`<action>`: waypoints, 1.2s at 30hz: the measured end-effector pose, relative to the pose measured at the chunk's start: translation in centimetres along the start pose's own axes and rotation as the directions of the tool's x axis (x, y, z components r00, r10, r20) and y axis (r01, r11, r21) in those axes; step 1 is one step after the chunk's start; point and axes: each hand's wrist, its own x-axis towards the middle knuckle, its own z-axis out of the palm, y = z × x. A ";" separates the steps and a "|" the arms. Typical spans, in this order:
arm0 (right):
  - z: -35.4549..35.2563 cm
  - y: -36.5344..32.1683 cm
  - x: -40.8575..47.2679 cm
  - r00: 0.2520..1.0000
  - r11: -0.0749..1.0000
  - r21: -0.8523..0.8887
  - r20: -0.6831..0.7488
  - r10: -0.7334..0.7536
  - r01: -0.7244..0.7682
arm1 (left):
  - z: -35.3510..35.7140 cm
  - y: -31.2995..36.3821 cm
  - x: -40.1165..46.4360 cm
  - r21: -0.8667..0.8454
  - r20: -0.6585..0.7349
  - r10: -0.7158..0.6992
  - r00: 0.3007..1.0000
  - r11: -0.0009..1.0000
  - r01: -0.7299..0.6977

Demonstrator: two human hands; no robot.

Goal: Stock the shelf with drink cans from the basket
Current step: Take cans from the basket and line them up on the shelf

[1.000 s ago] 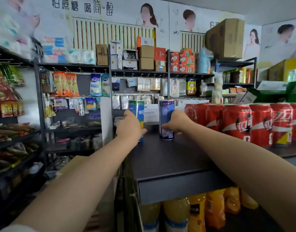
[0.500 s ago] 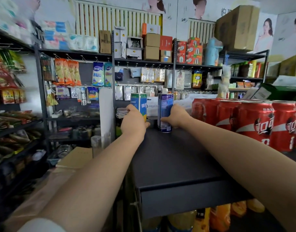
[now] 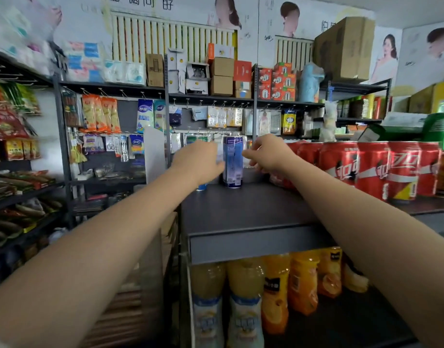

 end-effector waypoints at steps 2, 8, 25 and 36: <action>-2.1 -0.1 -3.6 0.997 0.996 0.050 -0.014 -0.073 0.074 | -2.4 1.6 -3.1 -0.060 -0.034 0.075 0.997 0.995 -0.077; -8.0 2.6 -17.5 0.969 0.972 0.073 -0.127 -0.213 0.223 | -7.6 8.6 -14.7 -0.095 0.003 0.184 0.983 0.978 -0.183; 1.9 33.7 -56.2 0.629 0.783 -0.303 0.471 0.618 -0.543 | 19.0 30.8 -43.0 -0.432 0.757 0.578 0.305 0.793 -0.430; 10.8 49.3 -78.4 0.126 0.237 -0.336 0.321 0.939 -0.912 | 38.9 42.6 -61.0 -0.654 0.746 0.661 -0.083 0.703 -0.280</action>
